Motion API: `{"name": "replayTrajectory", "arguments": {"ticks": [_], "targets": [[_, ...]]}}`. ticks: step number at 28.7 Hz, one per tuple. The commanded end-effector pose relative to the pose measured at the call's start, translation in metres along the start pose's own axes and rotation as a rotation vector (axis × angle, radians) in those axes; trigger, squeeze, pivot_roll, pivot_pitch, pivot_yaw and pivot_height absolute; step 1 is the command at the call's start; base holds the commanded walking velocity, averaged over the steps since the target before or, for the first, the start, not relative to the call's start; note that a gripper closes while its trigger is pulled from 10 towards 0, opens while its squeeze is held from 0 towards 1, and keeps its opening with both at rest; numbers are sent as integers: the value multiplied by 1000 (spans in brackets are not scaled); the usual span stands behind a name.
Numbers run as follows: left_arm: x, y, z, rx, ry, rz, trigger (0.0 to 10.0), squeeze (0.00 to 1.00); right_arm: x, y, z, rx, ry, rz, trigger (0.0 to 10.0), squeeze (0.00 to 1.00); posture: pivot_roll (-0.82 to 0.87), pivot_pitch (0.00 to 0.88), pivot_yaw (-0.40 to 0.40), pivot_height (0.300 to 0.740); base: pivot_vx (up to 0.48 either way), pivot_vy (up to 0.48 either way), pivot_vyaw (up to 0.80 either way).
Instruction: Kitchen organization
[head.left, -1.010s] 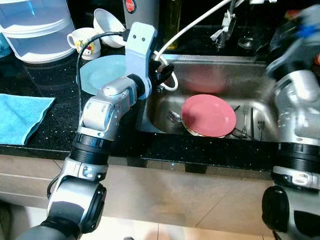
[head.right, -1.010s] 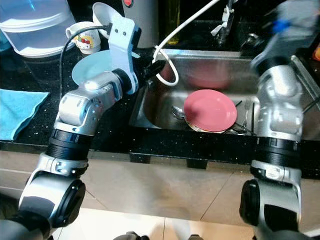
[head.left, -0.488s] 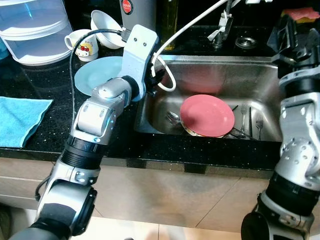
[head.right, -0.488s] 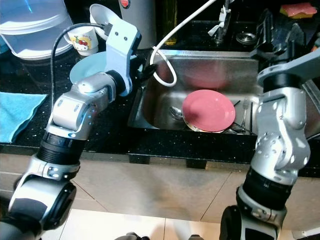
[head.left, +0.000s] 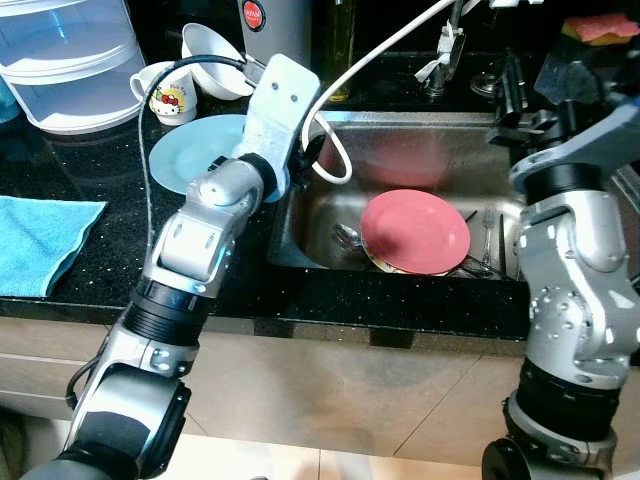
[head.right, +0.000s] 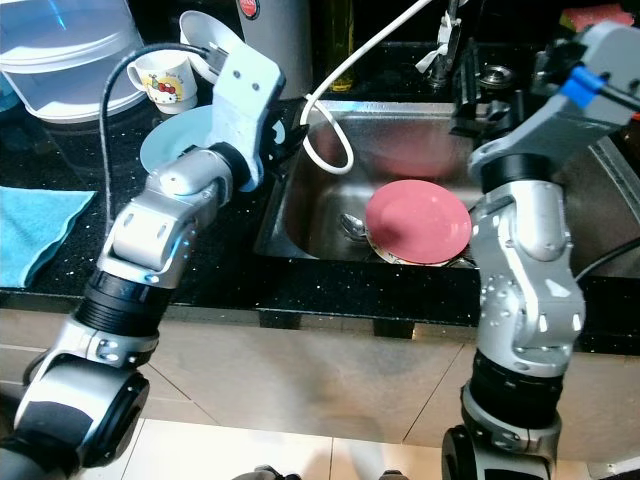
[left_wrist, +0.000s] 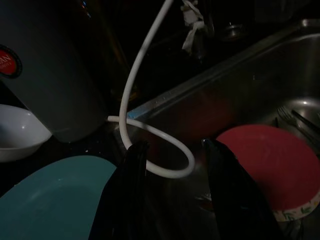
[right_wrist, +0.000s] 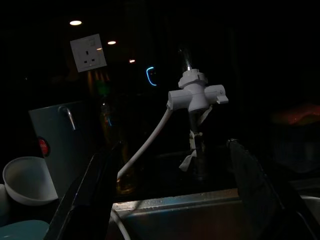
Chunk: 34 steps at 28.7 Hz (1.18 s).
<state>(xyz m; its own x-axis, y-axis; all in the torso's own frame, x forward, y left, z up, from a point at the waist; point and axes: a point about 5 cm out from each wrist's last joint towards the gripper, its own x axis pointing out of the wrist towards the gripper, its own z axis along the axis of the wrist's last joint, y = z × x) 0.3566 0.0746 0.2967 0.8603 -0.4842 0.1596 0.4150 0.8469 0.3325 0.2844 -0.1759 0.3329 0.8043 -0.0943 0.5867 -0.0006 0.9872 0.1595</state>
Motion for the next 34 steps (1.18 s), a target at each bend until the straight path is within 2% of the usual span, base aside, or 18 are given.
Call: {"name": "replayTrajectory", "arguments": {"ticks": [1, 7, 14, 19, 22, 23, 24, 25, 26, 28, 29, 30, 32, 34], "targets": [[-1, 0, -3, 0, -2, 11, 10000, 0, -3, 0, -1, -8, 7, 5, 10000, 0, 2, 67, 69, 740, 0, 0, 0], [-3, 3, -2, 7, -55, 82, 10000, 0, -2, -2, -3, -20, 22, 3, 10000, 0, -7, 66, 27, 740, 0, 0, 0], [-8, 8, -9, -20, -46, 153, 10000, 0, 4, 2, -5, -4, 32, 36, 10000, 0, 6, 59, -40, 740, 0, 0, 0], [-13, 11, -12, 20, -25, 153, 10000, 0, 8, 7, -9, 9, 46, 65, 10000, 0, 29, 62, -55, 740, 0, 0, 0], [-13, 16, -16, 78, 15, 110, 10000, 0, 11, 9, -9, 9, 39, 72, 10000, 0, 39, 67, -29, 740, 0, 0, 0], [-13, 20, -17, 151, 46, 89, 10000, 0, 12, 9, -8, 7, 29, 65, 10000, 0, 42, 67, -17, 740, 0, 0, 0], [-13, 20, -17, 151, 46, 89, 10000, 0, 12, 9, -8, 7, 29, 65, 10000, 0, 42, 67, -17, 740, 0, 0, 0], [-13, 26, -19, 223, 88, 73, 10000, 0, 12, 7, -7, 4, 22, 56, 10000, 0, 45, 66, -9, 740, 0, 0, 0], [-13, 26, -19, 223, 88, 73, 10000, 0, 12, 7, -7, 4, 22, 56, 10000, 0, 45, 66, -9, 740, 0, 0, 0], [-15, 37, -19, 307, 131, 78, 10000, 0, 11, 3, -7, 1, 18, 44, 10000, 0, 55, 68, -6, 740, 0, 0, 0], [-15, 37, -19, 307, 131, 78, 10000, 0, 11, 3, -7, 1, 18, 44, 10000, 0, 55, 68, -6, 740, 0, 0, 0], [-17, 43, -21, 359, 167, 66, 10000, 0, 10, 1, -7, -2, 18, 38, 10000, 0, 63, 66, -6, 740, 0, 0, 0], [-31, 57, -33, 501, 294, -18, 10000, 0, 9, -5, -8, -14, 24, 28, 10000, 0, 65, 70, -7, 740, 0, 0, 0], [-42, 61, -42, 574, 372, -95, 10000, 0, 10, -8, -9, -21, 28, 26, 10000, 0, 83, 72, -11, 740, 0, 0, 0]]}}
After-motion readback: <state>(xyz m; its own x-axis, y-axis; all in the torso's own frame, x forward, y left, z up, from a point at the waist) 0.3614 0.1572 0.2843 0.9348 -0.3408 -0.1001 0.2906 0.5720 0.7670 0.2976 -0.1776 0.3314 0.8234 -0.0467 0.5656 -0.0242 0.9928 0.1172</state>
